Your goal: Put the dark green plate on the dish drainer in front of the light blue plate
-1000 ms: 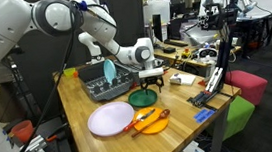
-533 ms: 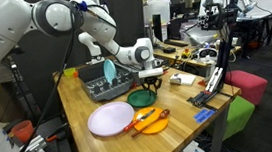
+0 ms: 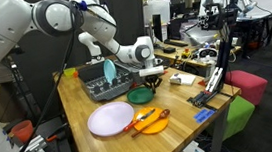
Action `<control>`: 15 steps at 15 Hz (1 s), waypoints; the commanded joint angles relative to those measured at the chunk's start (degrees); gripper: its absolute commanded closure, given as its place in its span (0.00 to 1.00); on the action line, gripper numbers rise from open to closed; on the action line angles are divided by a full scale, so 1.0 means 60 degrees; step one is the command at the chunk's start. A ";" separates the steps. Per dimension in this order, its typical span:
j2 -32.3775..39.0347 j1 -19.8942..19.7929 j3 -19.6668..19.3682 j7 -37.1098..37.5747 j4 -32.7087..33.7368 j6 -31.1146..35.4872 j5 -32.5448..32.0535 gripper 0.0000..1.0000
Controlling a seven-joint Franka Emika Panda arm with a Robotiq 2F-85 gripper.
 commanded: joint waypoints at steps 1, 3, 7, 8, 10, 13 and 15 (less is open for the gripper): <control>-0.0005 -0.0156 0.0113 0.0003 0.0177 -0.0108 0.0077 0.99; -0.0224 -0.0168 0.0014 0.0182 0.0044 0.0106 0.0034 0.99; -0.1048 0.0105 -0.0476 0.0998 -0.0642 0.1607 -0.0582 0.99; -0.1240 0.0191 -0.0598 0.1277 -0.0803 0.2075 -0.0788 0.99; -0.1609 0.0536 -0.1042 0.2080 -0.1153 0.3161 -0.1497 0.99; -0.1798 0.1507 -0.2373 0.3975 -0.1690 0.4867 -0.2970 0.99; -0.1645 0.2363 -0.3618 0.5594 -0.1872 0.5882 -0.4005 0.99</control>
